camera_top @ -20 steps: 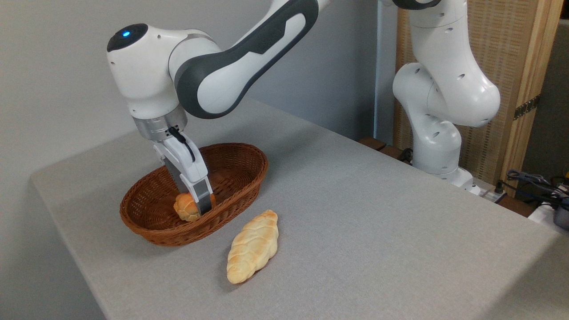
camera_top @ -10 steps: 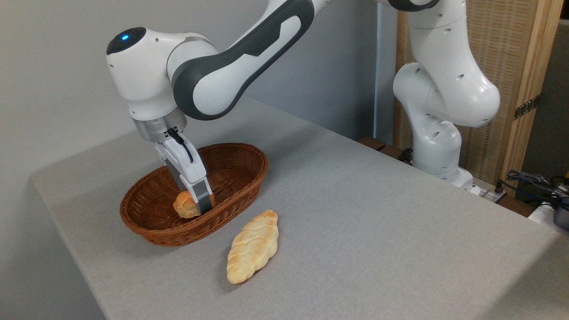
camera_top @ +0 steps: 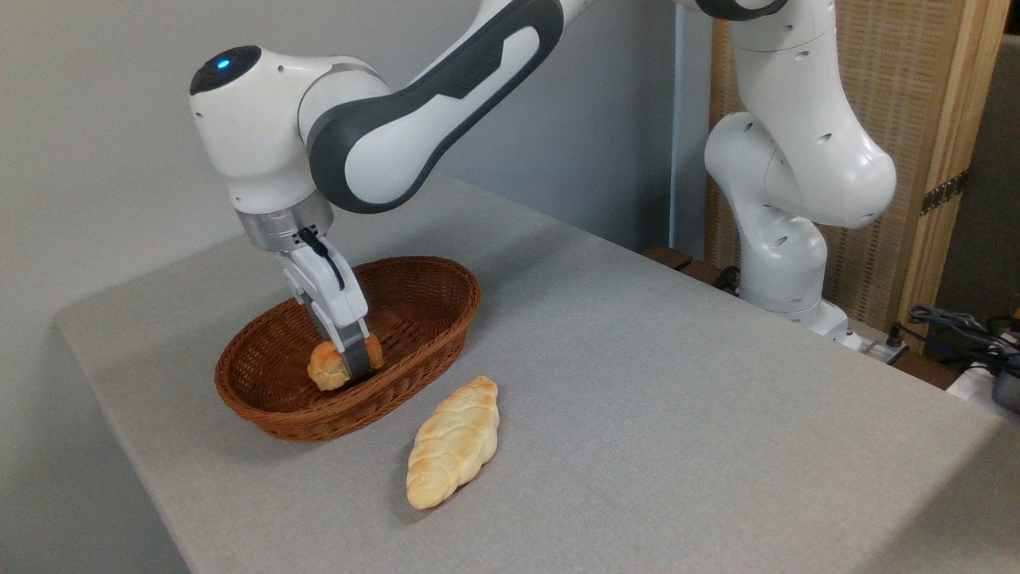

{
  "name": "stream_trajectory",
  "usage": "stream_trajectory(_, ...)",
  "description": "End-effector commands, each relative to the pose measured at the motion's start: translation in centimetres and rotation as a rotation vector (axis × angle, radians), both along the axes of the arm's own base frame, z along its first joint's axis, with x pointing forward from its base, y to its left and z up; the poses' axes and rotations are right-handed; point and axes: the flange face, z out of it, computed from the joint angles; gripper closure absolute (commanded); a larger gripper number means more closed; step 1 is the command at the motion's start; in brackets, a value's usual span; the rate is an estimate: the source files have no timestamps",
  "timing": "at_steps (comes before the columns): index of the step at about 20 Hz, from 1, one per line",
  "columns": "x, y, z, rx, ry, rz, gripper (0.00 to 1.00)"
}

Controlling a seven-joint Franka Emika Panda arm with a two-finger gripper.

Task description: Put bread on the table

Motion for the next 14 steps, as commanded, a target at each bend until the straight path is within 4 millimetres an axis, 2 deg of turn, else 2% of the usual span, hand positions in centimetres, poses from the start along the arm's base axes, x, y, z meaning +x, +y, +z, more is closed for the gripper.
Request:
stream_trajectory(1,-0.2,0.4,2.0,0.002,-0.04,0.005,0.53)
stream_trajectory(6,-0.7,1.7,5.7,-0.008,-0.092,0.036,0.52)
stream_trajectory(11,-0.9,8.5,9.9,-0.011,-0.119,0.142,0.5)
stream_trajectory(14,-0.9,12.4,10.1,0.009,-0.103,0.149,0.48)
